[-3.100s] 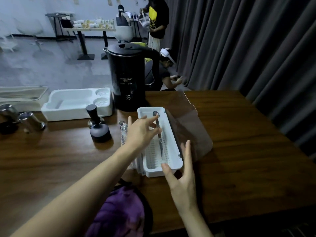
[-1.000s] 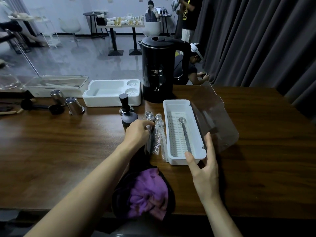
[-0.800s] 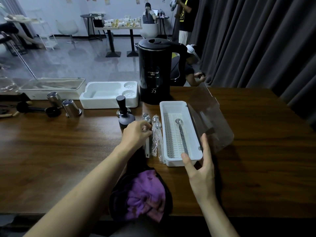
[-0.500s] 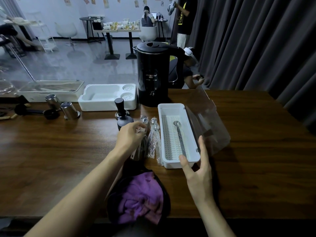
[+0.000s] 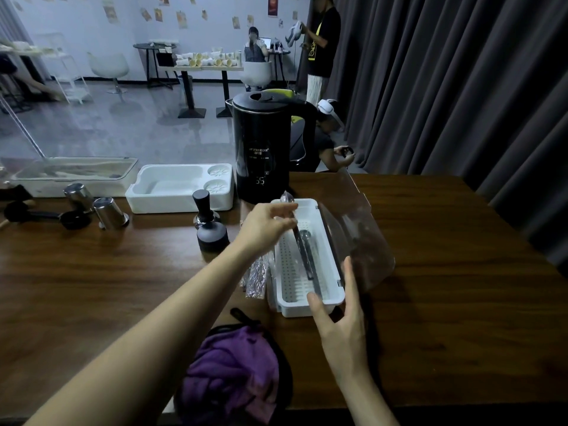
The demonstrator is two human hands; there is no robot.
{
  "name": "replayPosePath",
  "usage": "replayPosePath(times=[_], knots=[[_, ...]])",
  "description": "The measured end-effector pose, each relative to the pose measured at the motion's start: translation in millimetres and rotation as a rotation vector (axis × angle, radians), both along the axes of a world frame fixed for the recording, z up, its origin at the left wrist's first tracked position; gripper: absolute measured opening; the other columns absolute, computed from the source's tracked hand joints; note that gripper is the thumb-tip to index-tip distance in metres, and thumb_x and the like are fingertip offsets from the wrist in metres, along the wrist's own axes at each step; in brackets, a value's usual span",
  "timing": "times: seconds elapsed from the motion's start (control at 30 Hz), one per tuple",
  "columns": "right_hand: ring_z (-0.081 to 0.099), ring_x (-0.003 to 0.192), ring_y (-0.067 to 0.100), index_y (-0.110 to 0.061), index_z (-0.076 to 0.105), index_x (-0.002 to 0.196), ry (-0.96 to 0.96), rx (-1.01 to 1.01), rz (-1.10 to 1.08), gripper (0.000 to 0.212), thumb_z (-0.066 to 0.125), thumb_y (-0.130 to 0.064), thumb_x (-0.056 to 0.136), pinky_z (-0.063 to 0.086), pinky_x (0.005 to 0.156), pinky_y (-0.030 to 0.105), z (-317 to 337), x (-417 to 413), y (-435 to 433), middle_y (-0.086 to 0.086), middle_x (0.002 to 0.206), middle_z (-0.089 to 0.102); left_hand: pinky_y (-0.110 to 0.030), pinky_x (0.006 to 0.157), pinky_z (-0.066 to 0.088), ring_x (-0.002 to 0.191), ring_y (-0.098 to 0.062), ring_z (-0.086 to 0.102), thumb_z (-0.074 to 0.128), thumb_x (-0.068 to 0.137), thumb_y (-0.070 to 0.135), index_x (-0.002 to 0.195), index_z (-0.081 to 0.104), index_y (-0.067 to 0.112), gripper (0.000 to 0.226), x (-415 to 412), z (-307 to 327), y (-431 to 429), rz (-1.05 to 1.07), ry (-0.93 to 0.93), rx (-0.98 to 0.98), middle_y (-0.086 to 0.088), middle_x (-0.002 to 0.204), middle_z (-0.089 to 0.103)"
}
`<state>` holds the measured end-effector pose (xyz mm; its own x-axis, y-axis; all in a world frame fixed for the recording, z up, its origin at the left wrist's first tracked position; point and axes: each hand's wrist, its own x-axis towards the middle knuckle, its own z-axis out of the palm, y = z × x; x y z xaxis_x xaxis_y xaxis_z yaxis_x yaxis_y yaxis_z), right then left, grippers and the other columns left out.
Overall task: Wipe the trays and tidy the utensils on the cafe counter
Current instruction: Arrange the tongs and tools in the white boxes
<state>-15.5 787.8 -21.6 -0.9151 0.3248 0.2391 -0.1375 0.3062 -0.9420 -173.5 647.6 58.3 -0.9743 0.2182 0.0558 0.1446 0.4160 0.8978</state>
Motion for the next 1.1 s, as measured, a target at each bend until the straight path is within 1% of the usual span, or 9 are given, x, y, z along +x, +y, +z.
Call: replayPosePath(times=[0.13, 0.27, 0.4, 0.5, 0.57, 0.63, 0.77, 0.93, 1.1], knots=[[0.020, 0.122, -0.037, -0.037, 0.018, 0.157, -0.008, -0.008, 0.013, 0.085, 0.072, -0.026, 0.091, 0.023, 0.094, -0.007, 0, 1, 1, -0.068, 0.125, 0.019, -0.057, 0.117, 0.024, 0.136, -0.022, 0.046, 0.070, 0.092, 0.034, 0.134, 0.065, 0.035, 0.042, -12, -28, 13, 0.017, 0.163, -0.492, 0.010, 0.129, 0.069], [0.020, 0.124, -0.036, -0.036, 0.017, 0.158, -0.013, -0.009, 0.016, 0.086, 0.071, -0.030, 0.091, 0.022, 0.094, -0.007, -1, 0, 1, -0.067, 0.128, 0.018, -0.066, 0.119, -0.007, 0.154, -0.031, 0.015, 0.068, 0.093, 0.039, 0.139, 0.061, 0.035, 0.047, -13, -35, 17, -0.021, 0.176, -0.720, -0.001, 0.146, 0.058], [0.021, 0.122, -0.037, -0.036, 0.018, 0.158, -0.018, 0.003, 0.018, 0.086, 0.072, -0.028, 0.091, 0.022, 0.093, -0.008, -1, 1, 1, -0.068, 0.124, 0.020, -0.073, 0.117, -0.001, 0.149, -0.039, 0.012, 0.062, 0.090, 0.032, 0.132, 0.064, 0.038, 0.042, -21, -42, 21, -0.117, 0.143, -0.928, -0.005, 0.140, 0.060], [0.018, 0.129, -0.033, -0.037, 0.018, 0.158, -0.006, 0.002, 0.007, 0.087, 0.072, -0.032, 0.090, 0.020, 0.098, -0.007, -2, -1, 1, -0.064, 0.132, 0.019, -0.072, 0.117, -0.003, 0.151, -0.044, 0.009, 0.061, 0.091, 0.036, 0.143, 0.054, 0.041, 0.052, -20, -37, 29, -0.113, 0.131, -1.044, -0.011, 0.147, 0.054], [0.017, 0.134, -0.028, -0.040, 0.017, 0.158, 0.001, -0.002, -0.002, 0.087, 0.071, -0.038, 0.089, 0.019, 0.101, -0.005, -3, -1, 1, -0.057, 0.140, 0.019, -0.067, 0.120, 0.006, 0.153, -0.042, 0.008, 0.065, 0.090, 0.048, 0.154, 0.036, 0.041, 0.071, -19, -38, 30, -0.088, 0.181, -1.006, -0.012, 0.156, 0.042], [0.017, 0.138, -0.024, -0.043, 0.017, 0.157, 0.007, -0.001, -0.007, 0.087, 0.070, -0.042, 0.088, 0.019, 0.102, -0.004, -3, -1, 0, -0.051, 0.145, 0.019, -0.057, 0.122, 0.017, 0.153, -0.036, 0.010, 0.066, 0.089, 0.059, 0.158, 0.028, 0.039, 0.081, -13, -42, 25, -0.031, 0.258, -0.764, -0.008, 0.163, 0.032], [0.020, 0.134, -0.027, -0.045, 0.019, 0.156, 0.012, -0.014, 0.005, 0.085, 0.072, -0.035, 0.089, 0.020, 0.100, -0.005, -4, -1, 0, -0.060, 0.137, 0.020, -0.042, 0.118, 0.033, 0.145, -0.017, 0.034, 0.058, 0.098, 0.052, 0.150, 0.046, 0.034, 0.056, 7, -61, -6, 0.170, 0.268, -0.155, 0.002, 0.157, 0.041], [0.026, 0.127, -0.031, -0.036, 0.022, 0.158, 0.002, -0.019, 0.007, 0.085, 0.072, -0.029, 0.090, 0.024, 0.098, -0.005, -5, -2, 0, -0.065, 0.127, 0.024, -0.034, 0.090, 0.044, 0.114, -0.025, 0.053, 0.062, 0.097, 0.033, 0.139, 0.059, 0.033, 0.042, 20, -92, -48, 0.308, 0.274, -0.370, -0.002, 0.128, 0.057], [0.028, 0.122, -0.034, -0.033, 0.022, 0.158, 0.003, -0.026, 0.012, 0.084, 0.072, -0.024, 0.091, 0.026, 0.094, -0.007, -4, -1, 0, -0.067, 0.122, 0.025, -0.038, 0.087, 0.046, 0.111, -0.029, 0.057, 0.061, 0.097, 0.038, 0.136, 0.058, 0.036, 0.039, 15, -88, -57, 0.239, 0.148, -0.517, -0.003, 0.118, 0.057]])
